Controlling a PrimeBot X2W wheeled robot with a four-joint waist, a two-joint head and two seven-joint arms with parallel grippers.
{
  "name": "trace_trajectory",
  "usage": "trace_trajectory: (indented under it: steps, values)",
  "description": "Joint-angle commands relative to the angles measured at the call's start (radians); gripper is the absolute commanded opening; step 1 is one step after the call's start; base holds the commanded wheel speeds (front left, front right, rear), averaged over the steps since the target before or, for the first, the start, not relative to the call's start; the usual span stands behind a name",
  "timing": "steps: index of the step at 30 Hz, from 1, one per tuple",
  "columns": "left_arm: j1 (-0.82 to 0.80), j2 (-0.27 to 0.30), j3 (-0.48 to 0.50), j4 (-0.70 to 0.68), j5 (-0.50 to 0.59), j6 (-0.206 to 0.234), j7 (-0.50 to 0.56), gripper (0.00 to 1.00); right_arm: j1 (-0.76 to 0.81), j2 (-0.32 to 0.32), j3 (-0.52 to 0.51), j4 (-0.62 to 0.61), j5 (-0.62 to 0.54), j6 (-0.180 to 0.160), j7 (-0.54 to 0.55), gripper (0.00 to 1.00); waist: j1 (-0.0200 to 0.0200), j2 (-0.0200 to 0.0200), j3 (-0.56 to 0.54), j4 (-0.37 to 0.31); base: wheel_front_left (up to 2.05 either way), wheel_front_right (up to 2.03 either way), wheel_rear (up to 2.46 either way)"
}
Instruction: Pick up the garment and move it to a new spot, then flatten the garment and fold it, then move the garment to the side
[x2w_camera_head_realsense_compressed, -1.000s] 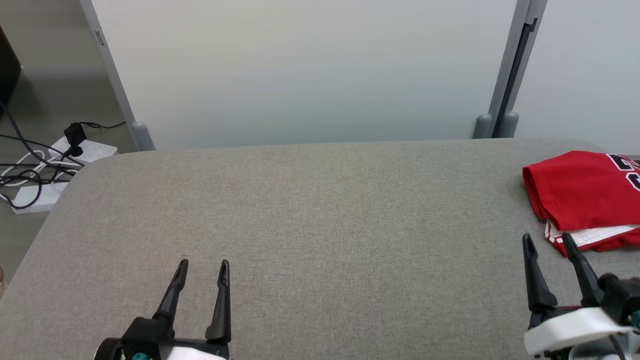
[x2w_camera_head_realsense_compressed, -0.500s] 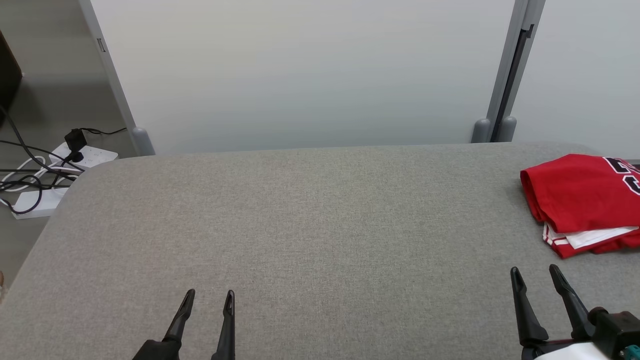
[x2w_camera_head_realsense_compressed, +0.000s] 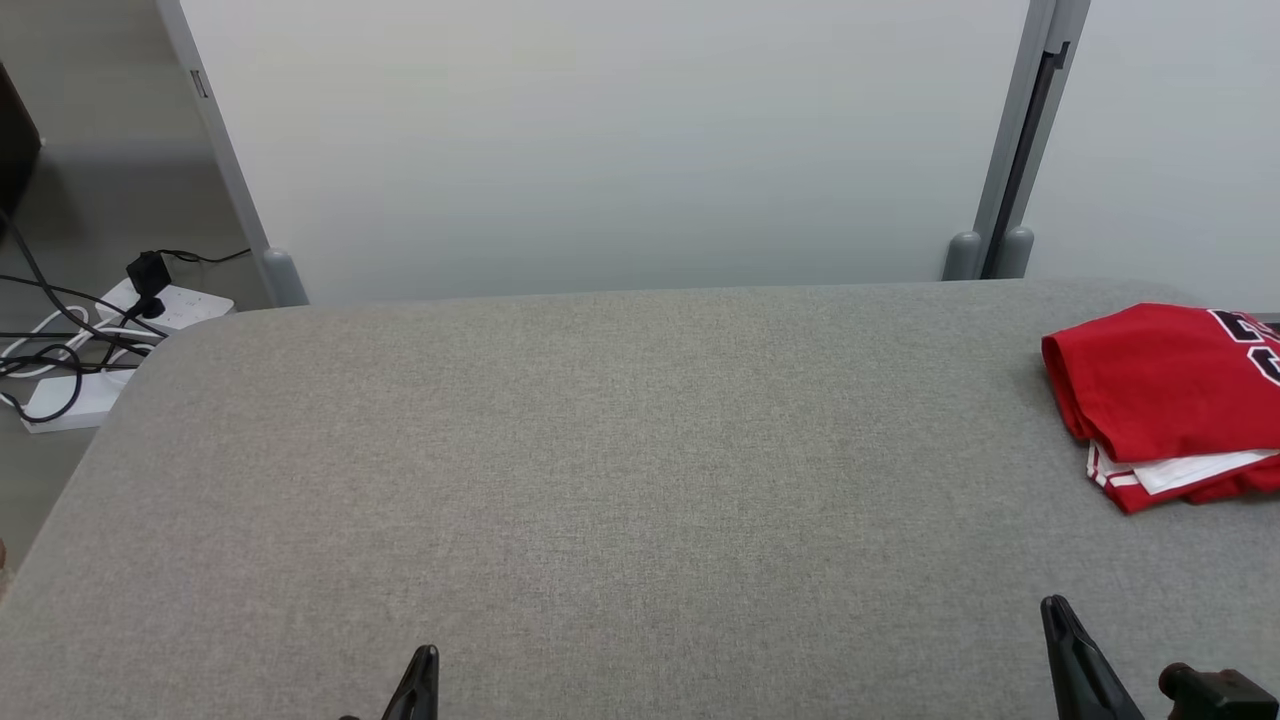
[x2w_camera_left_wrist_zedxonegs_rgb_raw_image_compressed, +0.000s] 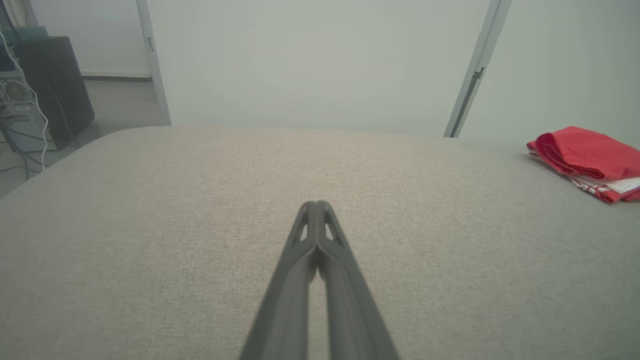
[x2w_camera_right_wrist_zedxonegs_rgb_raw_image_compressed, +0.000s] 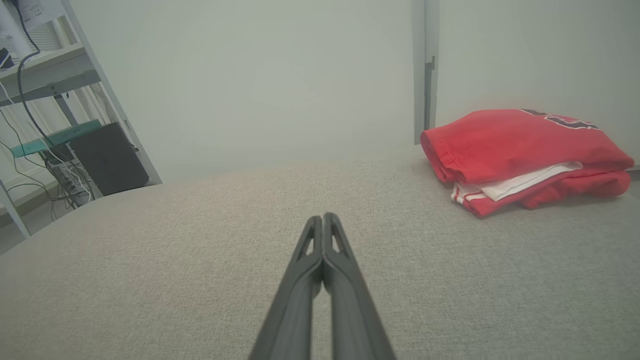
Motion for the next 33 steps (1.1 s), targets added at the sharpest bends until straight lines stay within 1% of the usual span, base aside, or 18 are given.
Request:
trace_trajectory:
  steps: [1, 3, 5, 7, 33]
  values:
    - [-0.036, 0.0, 0.013, -0.023, -0.034, -0.008, 0.007, 0.0, -0.033, -0.011, -0.008, -0.025, 0.034, 0.0, 0.01, 0.0, 0.0019, 0.0, 0.001, 0.0, 0.0, 0.0, 0.0]
    - [-0.04, 0.0, 0.018, -0.023, -0.057, -0.011, 0.013, 0.0, -0.035, -0.011, -0.01, -0.026, 0.056, 0.0, 0.016, 0.0, 0.002, 0.0, 0.003, 0.0, 0.0, 0.0, 0.0]
    - [-0.043, 0.001, 0.022, -0.023, -0.079, -0.014, 0.019, 0.0, -0.038, -0.01, -0.013, -0.026, 0.078, 0.0, 0.022, 0.0, 0.0006, 0.0, 0.006, 0.001, 0.0, 0.0, 0.0]
    - [-0.048, 0.001, 0.027, -0.022, -0.102, -0.017, 0.024, 0.0, -0.042, -0.009, -0.015, -0.025, 0.1, 0.0, 0.027, 0.0, 0.0001, 0.0, 0.009, 0.001, 0.0, 0.0, 0.0]
    - [-0.104, 0.001, 0.088, -0.01, -0.396, -0.055, 0.099, 0.0, -0.084, -0.001, -0.047, -0.019, 0.382, 0.001, 0.101, 0.0, 0.0, 0.0, 0.038, 0.004, 0.0, 0.0, 0.0]
